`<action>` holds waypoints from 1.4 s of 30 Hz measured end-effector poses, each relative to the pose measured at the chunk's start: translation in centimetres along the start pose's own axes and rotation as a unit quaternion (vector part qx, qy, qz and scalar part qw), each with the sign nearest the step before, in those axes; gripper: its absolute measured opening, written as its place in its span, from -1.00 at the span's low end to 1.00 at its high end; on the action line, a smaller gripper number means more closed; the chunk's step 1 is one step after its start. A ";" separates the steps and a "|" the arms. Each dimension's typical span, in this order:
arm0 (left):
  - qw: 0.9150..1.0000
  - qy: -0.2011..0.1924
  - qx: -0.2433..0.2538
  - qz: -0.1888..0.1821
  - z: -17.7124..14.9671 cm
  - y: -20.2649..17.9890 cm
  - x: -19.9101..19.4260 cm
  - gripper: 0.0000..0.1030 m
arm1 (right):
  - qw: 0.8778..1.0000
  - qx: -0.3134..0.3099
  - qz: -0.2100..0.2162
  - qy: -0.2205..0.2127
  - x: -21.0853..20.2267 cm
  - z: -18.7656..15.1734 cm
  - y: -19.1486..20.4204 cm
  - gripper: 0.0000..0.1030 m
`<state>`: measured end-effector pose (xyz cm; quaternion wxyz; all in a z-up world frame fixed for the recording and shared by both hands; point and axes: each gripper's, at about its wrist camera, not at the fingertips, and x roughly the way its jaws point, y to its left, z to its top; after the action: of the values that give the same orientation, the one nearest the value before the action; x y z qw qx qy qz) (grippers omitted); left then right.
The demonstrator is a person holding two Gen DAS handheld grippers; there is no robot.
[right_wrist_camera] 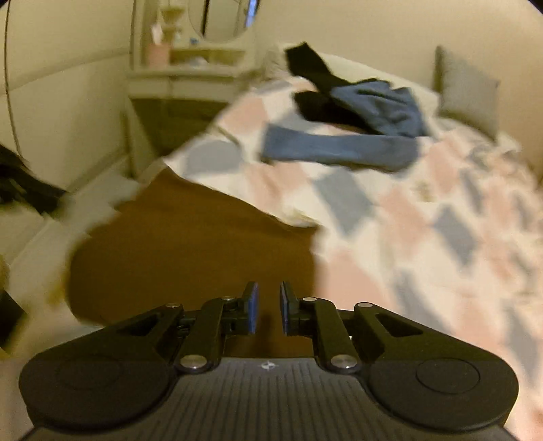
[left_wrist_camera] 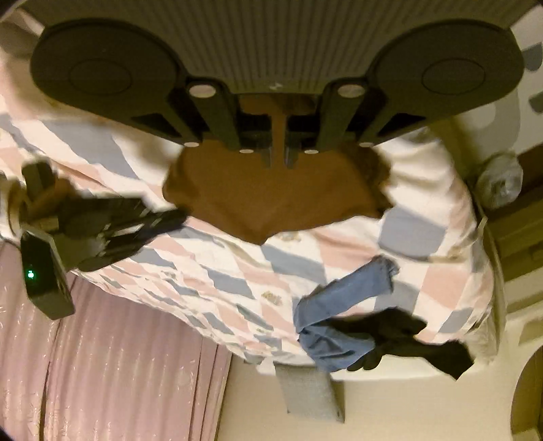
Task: Fold clothes
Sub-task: 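Lift and fold the shirt bundle over with both tools onto the quilt, then open both tools and pull back from the folded brown shirt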
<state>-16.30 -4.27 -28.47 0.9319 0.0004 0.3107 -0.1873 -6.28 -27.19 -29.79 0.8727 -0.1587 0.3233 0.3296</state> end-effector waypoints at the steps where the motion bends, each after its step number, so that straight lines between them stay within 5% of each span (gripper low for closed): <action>1: 1.000 0.007 -0.005 0.004 -0.6 -0.2 1.7 -0.89 | 1.000 -0.007 0.009 0.002 1.2 -0.1 0.4 -0.73; 4: 0.999 0.038 -0.011 0.028 -3.1 0.2 4.6 -0.86 | 0.997 -0.034 -0.048 0.051 4.8 -2.0 -0.2 -0.84; 6: 0.998 0.046 -0.017 0.034 -4.3 0.8 4.9 -0.86 | 0.996 0.012 -0.062 0.063 5.3 -2.9 -2.7 -0.85; 8: 0.998 0.051 -0.031 0.037 -3.7 2.0 4.0 -0.86 | 0.995 0.034 -0.062 0.068 5.1 -2.2 -4.0 -1.00; 14: 1.000 0.011 -0.012 0.026 1.9 4.6 5.4 -0.87 | 0.998 0.049 -0.027 0.007 6.1 2.8 -4.9 -0.85; 17: 1.000 -0.002 0.019 0.018 4.5 5.3 8.3 -0.80 | 0.998 0.022 -0.019 0.047 10.7 3.8 -5.7 -0.85; 20: 0.997 0.050 0.019 0.060 3.4 7.7 13.1 -0.83 | 0.996 0.036 -0.054 0.065 13.8 3.4 -7.9 -1.00; 21: 0.996 0.055 0.005 0.076 3.0 8.6 13.6 -0.87 | 0.994 0.059 -0.070 0.067 13.8 3.4 -8.9 -0.98; 22: 0.996 0.054 -0.013 0.076 3.0 9.4 13.4 -0.95 | 0.990 0.083 -0.087 0.069 13.8 3.4 -9.8 -0.52; 23: 0.996 0.051 -0.032 0.072 3.2 9.9 12.9 -0.95 | 0.987 0.106 -0.098 0.064 13.0 3.3 -10.5 -0.34; 25: 0.994 0.046 -0.051 0.082 3.8 9.8 11.1 -0.95 | 0.982 0.140 -0.113 0.053 11.4 3.2 -11.7 -0.39; 33: 0.994 0.035 -0.089 0.061 3.6 3.5 4.3 -0.84 | 0.990 0.140 -0.033 -0.001 0.7 0.4 -4.6 -0.39; 36: 0.988 0.095 -0.086 0.086 0.1 1.6 6.4 -0.83 | 0.991 0.119 -0.048 0.049 1.9 -1.9 -2.1 -0.40; 42: 0.983 0.113 -0.070 0.123 -1.1 0.3 7.8 -0.80 | 0.989 0.113 -0.055 0.080 4.1 -3.5 -1.4 -0.40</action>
<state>-11.06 -6.58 -33.96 0.9045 -0.0056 0.4237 -0.0478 -4.58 -27.96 -35.04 0.8734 -0.1024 0.4175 0.2288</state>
